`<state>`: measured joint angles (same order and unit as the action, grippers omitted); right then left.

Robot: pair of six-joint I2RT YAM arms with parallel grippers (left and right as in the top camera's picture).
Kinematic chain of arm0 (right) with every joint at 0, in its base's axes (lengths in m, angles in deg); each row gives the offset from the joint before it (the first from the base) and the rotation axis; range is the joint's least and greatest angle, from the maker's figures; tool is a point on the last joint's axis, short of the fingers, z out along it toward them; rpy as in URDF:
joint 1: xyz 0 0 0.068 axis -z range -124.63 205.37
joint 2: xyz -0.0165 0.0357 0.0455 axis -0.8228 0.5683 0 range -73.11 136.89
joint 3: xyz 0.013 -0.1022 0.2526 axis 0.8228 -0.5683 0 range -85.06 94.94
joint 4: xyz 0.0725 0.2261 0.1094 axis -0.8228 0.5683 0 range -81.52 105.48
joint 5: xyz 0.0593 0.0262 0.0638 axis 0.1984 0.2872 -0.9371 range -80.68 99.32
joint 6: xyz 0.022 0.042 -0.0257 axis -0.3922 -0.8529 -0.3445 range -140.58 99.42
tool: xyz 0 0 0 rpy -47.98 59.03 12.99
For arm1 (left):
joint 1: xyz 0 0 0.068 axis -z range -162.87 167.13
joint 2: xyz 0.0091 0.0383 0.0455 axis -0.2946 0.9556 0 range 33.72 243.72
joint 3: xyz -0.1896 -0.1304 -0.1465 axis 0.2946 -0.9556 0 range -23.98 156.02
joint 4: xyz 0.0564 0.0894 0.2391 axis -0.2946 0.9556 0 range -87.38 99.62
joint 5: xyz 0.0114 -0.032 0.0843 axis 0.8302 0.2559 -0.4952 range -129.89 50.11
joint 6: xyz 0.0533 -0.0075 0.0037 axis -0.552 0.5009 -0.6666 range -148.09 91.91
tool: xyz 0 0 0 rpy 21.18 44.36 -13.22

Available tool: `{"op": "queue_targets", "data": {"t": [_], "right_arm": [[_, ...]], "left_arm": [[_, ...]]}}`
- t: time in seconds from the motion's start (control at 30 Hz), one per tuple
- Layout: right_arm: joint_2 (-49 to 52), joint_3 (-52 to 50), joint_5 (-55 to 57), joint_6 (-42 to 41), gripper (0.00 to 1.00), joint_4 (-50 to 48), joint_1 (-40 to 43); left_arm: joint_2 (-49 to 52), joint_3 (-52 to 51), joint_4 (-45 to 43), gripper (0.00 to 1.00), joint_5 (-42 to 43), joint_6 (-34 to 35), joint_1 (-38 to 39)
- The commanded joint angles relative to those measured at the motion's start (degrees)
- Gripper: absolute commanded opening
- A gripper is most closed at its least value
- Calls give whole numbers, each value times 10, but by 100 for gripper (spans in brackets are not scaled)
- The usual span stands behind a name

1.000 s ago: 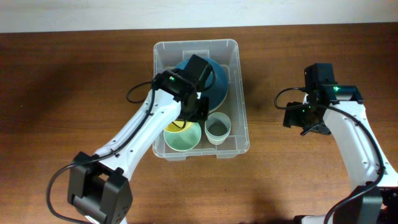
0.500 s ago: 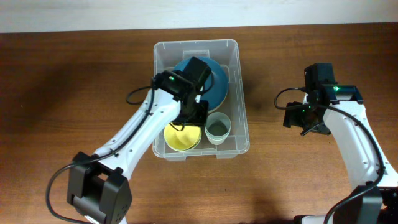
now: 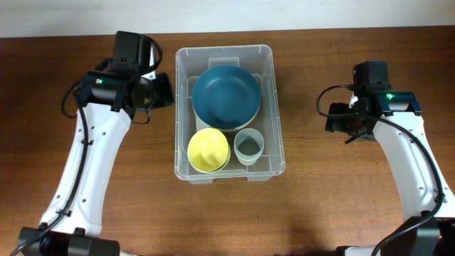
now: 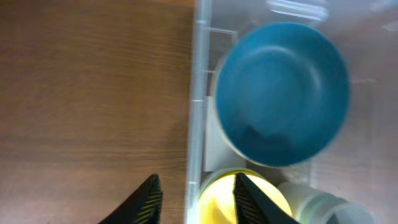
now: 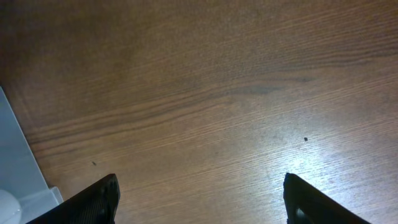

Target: Pack container

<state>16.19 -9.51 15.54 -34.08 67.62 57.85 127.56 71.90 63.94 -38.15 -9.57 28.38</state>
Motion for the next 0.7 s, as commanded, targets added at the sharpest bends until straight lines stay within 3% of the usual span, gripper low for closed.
{"op": "queue_targets", "data": {"t": [0.0, 0.07, 0.1, 0.33, 0.67], "right_arm": [[2, 11, 9, -2, 80, 0, 2], [2, 11, 9, -2, 80, 3, 2], [2, 11, 9, -2, 80, 4, 2], [2, 11, 9, -2, 80, 7, 2], [2, 11, 10, -2, 80, 13, 2]], "left_arm": [[6, 3, -12, 24, 46, -63, 40], [21, 2, -12, 6, 45, -79, 80], [29, 1, -10, 3, 45, -80, 93], [113, -4, -3, 1, 68, -80, 144], [183, -4, 10, 1, 73, -80, 159]]}}
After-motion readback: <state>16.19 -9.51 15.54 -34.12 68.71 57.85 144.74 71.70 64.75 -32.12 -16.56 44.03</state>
